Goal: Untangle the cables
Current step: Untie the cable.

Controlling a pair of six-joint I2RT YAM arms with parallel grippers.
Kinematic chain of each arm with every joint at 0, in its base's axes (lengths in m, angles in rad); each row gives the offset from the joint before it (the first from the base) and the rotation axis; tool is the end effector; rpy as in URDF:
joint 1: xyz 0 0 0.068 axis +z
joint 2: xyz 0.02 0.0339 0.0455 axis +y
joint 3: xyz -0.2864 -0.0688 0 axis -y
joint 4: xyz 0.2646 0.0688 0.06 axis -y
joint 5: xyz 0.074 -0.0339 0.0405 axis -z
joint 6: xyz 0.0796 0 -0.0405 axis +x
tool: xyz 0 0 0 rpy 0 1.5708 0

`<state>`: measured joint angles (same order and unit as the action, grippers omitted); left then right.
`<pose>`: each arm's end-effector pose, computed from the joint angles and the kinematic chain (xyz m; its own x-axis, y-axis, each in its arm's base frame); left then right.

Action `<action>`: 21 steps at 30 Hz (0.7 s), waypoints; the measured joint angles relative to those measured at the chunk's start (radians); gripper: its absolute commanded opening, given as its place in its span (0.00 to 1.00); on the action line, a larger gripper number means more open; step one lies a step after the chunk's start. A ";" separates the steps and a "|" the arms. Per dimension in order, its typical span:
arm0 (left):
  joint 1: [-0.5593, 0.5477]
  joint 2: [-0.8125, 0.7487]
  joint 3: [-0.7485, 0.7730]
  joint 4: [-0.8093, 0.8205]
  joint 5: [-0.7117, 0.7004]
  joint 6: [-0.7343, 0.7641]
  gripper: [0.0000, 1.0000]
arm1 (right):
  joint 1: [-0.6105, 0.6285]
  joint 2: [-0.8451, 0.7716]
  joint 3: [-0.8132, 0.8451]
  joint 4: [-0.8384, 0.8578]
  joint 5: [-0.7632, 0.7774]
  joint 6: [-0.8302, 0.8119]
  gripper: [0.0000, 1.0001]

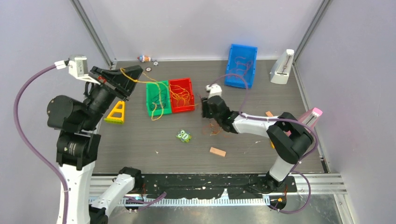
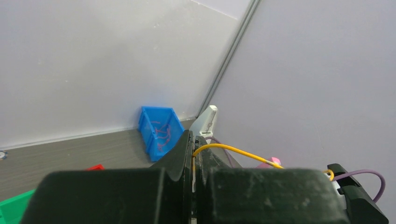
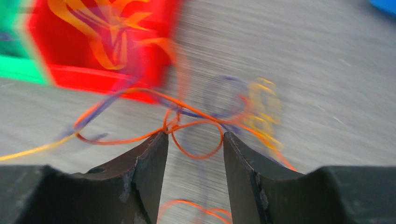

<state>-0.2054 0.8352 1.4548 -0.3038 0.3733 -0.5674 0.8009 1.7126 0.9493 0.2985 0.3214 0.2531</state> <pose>0.1401 -0.0588 0.5744 -0.0281 -0.5053 -0.8625 0.6098 0.6750 -0.4153 0.3151 0.2889 0.1904 -0.4234 -0.0954 -0.9009 -0.3911 0.9163 0.0868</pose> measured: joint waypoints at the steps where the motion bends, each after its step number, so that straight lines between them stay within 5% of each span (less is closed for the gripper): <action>1: 0.000 -0.008 0.005 -0.010 -0.013 0.003 0.00 | -0.030 -0.014 -0.024 -0.027 0.018 0.033 0.51; 9: 0.000 -0.069 0.009 -0.050 -0.105 0.052 0.00 | -0.444 -0.145 -0.280 -0.111 -0.034 0.219 0.57; 14: 0.000 -0.063 -0.024 -0.053 -0.120 0.056 0.00 | -0.468 -0.231 -0.325 -0.161 -0.107 0.216 0.85; 21: 0.000 -0.014 -0.112 -0.045 -0.100 0.055 0.00 | -0.463 -0.477 -0.351 -0.165 -0.262 0.161 0.90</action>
<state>-0.2054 0.8207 1.3430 -0.3485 0.2733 -0.5121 0.3378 1.2354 0.5983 0.1337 0.0589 0.4145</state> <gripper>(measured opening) 0.004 0.890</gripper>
